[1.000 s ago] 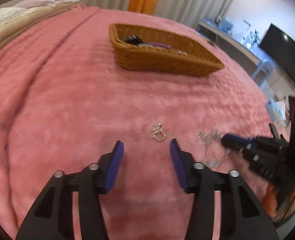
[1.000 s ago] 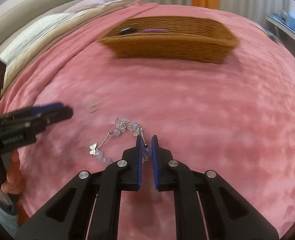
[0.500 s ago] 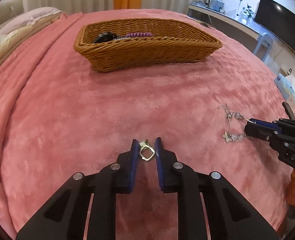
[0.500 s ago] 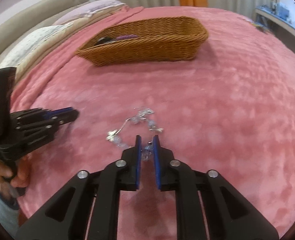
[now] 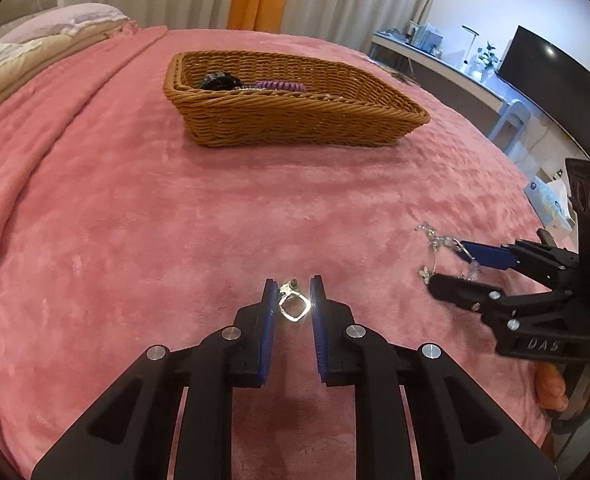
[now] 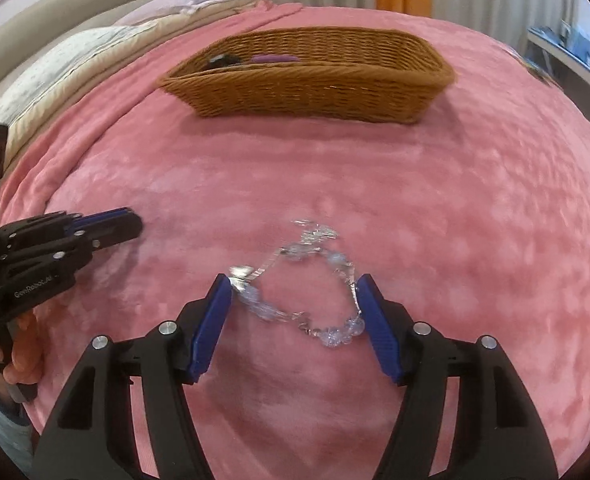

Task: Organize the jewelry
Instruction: 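Carry the gold charm and chain bracelet into the basket and release both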

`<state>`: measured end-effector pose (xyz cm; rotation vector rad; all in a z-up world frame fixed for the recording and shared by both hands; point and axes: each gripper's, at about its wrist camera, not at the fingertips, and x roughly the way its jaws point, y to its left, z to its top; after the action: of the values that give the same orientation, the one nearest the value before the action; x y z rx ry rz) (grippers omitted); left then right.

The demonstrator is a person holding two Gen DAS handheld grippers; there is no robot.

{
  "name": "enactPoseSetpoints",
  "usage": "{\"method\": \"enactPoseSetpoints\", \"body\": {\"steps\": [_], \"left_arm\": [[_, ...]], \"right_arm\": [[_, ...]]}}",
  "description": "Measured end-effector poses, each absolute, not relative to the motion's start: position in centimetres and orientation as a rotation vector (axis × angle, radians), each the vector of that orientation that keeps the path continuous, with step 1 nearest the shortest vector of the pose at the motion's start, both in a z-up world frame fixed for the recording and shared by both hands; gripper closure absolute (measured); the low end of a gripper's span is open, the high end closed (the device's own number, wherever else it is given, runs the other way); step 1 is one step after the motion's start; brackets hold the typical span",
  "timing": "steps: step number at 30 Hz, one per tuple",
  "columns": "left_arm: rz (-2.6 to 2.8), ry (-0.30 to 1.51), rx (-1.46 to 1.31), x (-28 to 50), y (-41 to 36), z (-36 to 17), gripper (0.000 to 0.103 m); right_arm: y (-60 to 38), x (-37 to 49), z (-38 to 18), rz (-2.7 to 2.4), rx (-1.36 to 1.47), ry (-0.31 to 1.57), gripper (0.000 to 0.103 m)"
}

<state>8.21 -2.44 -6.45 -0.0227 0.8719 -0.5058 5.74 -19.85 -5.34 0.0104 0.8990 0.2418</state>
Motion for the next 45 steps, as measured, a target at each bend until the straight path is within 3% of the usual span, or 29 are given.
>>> {"method": "enactPoseSetpoints", "body": {"steps": [6, 10, 11, 23, 29, 38, 45], "left_arm": [[-0.523, 0.865, -0.034, 8.2, -2.3, -6.4, 0.088], [-0.523, 0.856, -0.028, 8.0, -2.3, -6.3, 0.088], [-0.521, 0.849, -0.026, 7.9, -2.3, -6.3, 0.088], [-0.544, 0.746, -0.067, 6.4, -1.1, -3.3, 0.088], [-0.549, 0.666, -0.057, 6.5, -1.2, 0.8, 0.088], [-0.538, 0.588, -0.045, 10.5, -3.2, 7.0, 0.088], [-0.528, 0.597, -0.066, 16.0, -4.9, 7.7, 0.088]], "right_arm": [[-17.5, 5.2, -5.6, 0.24, -0.111, 0.876, 0.045], [-17.2, 4.8, -5.5, 0.257, -0.12, 0.859, 0.093], [-17.2, 4.6, -5.4, 0.258, -0.121, 0.853, 0.094], [-19.1, 2.7, -0.6, 0.299, -0.016, 0.741, 0.095], [-19.9, 3.0, 3.6, 0.318, -0.007, 0.668, 0.095], [-20.4, 8.2, 9.0, 0.284, -0.045, 0.585, 0.095], [-22.0, 15.4, 10.1, 0.259, -0.009, 0.6, 0.095]]}}
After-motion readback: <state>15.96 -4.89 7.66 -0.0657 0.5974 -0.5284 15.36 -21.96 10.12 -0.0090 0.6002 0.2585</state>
